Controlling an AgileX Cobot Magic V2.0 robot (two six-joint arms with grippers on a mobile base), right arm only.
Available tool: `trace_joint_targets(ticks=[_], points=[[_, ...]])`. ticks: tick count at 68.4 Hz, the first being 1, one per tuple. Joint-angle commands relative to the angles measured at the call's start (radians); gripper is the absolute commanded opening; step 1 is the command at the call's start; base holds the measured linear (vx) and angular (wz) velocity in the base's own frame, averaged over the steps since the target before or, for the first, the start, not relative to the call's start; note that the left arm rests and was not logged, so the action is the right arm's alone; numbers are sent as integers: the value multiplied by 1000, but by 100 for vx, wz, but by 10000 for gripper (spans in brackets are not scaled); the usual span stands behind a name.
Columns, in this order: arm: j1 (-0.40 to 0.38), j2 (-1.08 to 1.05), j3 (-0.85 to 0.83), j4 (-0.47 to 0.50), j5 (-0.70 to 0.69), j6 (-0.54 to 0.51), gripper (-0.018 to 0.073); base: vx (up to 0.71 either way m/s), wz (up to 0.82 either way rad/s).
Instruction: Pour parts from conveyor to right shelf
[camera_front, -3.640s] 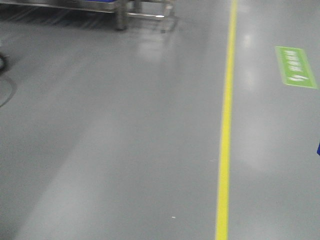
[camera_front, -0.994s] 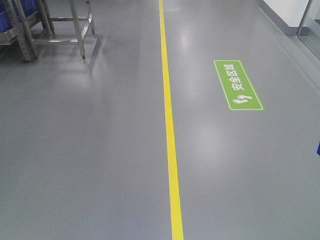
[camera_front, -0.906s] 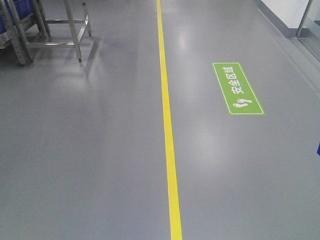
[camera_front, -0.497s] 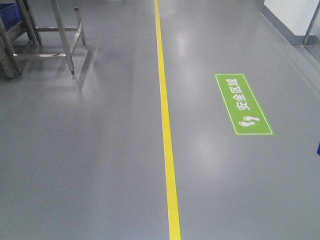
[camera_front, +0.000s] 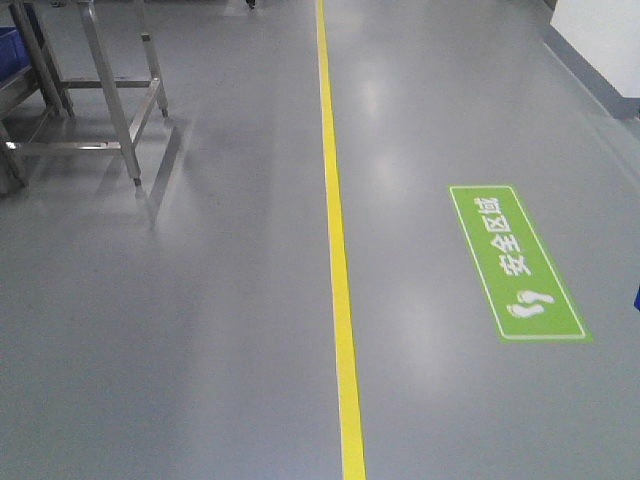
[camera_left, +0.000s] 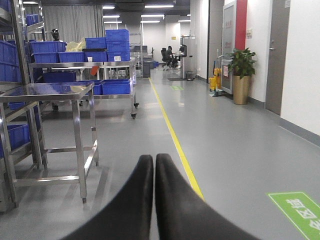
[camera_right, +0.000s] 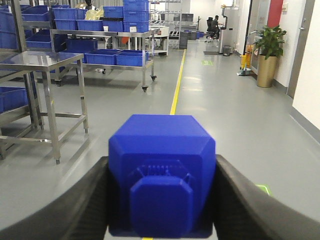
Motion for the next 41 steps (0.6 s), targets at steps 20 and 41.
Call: trace_joint_targets(ticks=[20,41], points=[[-3,9,-28,0,-81,-10,-5,65,1],[-3,9,-28,0,-81,-10,-5,67,-7]])
